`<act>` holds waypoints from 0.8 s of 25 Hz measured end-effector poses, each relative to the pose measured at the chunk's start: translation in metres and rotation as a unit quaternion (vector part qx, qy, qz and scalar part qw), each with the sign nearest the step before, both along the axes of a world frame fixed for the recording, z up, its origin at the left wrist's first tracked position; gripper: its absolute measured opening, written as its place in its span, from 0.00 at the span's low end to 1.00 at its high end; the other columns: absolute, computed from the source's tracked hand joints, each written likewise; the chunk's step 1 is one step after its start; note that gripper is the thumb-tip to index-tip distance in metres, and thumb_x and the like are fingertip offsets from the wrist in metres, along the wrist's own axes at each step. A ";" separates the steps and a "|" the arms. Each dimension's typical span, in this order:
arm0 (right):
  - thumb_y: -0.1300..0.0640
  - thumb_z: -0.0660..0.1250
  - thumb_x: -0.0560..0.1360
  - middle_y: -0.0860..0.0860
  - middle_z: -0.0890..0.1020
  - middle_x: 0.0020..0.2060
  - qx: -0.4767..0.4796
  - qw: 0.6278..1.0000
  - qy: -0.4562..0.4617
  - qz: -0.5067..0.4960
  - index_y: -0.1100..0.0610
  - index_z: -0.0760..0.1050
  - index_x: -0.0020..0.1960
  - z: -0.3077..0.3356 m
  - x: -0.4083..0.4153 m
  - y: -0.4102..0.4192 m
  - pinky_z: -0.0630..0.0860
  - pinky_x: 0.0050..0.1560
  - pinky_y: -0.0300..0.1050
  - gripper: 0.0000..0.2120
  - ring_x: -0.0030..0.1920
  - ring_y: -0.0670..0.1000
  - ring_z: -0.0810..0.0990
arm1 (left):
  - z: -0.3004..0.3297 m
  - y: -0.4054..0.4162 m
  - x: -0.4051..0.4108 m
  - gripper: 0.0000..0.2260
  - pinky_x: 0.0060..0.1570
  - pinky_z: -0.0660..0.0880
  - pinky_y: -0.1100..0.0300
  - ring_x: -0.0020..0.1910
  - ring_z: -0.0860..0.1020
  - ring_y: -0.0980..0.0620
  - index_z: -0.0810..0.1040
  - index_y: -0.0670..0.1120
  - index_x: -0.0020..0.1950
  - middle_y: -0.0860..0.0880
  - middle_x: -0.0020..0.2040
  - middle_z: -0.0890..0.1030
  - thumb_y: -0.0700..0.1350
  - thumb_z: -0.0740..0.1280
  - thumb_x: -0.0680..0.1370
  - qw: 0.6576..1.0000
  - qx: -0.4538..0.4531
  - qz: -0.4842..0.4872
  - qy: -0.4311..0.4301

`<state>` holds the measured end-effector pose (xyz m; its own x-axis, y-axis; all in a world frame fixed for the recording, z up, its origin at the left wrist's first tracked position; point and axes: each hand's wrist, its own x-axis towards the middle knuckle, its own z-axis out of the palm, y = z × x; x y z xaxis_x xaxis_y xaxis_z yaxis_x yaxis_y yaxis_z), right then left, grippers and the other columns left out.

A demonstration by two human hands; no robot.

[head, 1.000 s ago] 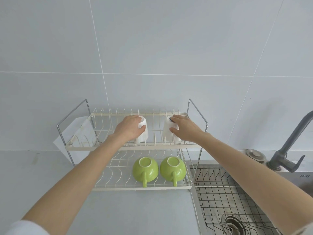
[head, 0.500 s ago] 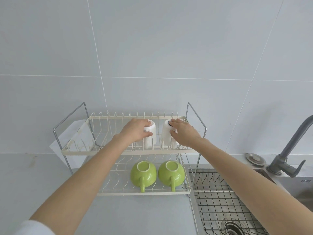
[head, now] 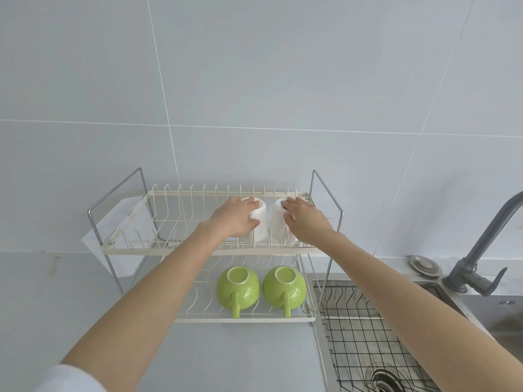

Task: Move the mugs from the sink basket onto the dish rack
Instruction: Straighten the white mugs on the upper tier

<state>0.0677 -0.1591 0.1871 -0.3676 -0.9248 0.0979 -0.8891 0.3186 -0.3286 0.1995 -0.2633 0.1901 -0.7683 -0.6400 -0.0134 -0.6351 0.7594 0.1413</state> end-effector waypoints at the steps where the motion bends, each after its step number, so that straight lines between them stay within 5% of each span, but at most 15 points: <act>1: 0.58 0.51 0.81 0.47 0.60 0.75 -0.005 1.000 0.003 -0.002 0.55 0.63 0.72 0.000 0.001 0.000 0.62 0.71 0.49 0.20 0.76 0.49 0.55 | -0.001 0.000 0.001 0.22 0.73 0.59 0.50 0.74 0.57 0.43 0.59 0.49 0.72 0.49 0.77 0.58 0.47 0.57 0.78 1.000 0.003 0.002 0.006; 8: 0.60 0.53 0.79 0.47 0.66 0.72 -0.032 0.999 0.011 -0.018 0.56 0.68 0.68 0.000 0.003 0.002 0.68 0.65 0.49 0.18 0.73 0.50 0.62 | -0.003 0.008 0.003 0.21 0.72 0.54 0.56 0.75 0.56 0.45 0.61 0.48 0.72 0.48 0.76 0.59 0.45 0.57 0.79 0.998 0.005 0.003 0.069; 13: 0.58 0.53 0.79 0.50 0.69 0.70 -0.006 1.000 0.029 -0.012 0.56 0.69 0.67 0.005 0.003 0.003 0.70 0.62 0.49 0.18 0.69 0.53 0.68 | -0.001 0.004 0.003 0.20 0.71 0.63 0.49 0.74 0.61 0.47 0.65 0.50 0.70 0.50 0.75 0.63 0.48 0.59 0.78 0.997 0.012 0.012 0.072; 20: 0.52 0.52 0.80 0.55 0.74 0.62 0.089 0.994 0.053 0.027 0.61 0.72 0.57 0.025 -0.001 0.002 0.69 0.59 0.50 0.16 0.67 0.57 0.68 | 0.018 0.005 0.002 0.19 0.68 0.66 0.52 0.70 0.67 0.46 0.68 0.47 0.68 0.48 0.71 0.70 0.50 0.59 0.78 0.995 0.034 0.039 0.079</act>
<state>0.0671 -0.1574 0.2119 -0.3130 -0.9492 -0.0325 -0.9333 0.3137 -0.1744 0.2017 -0.2579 0.2077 -0.7115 -0.7002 0.0586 -0.6581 0.6933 0.2937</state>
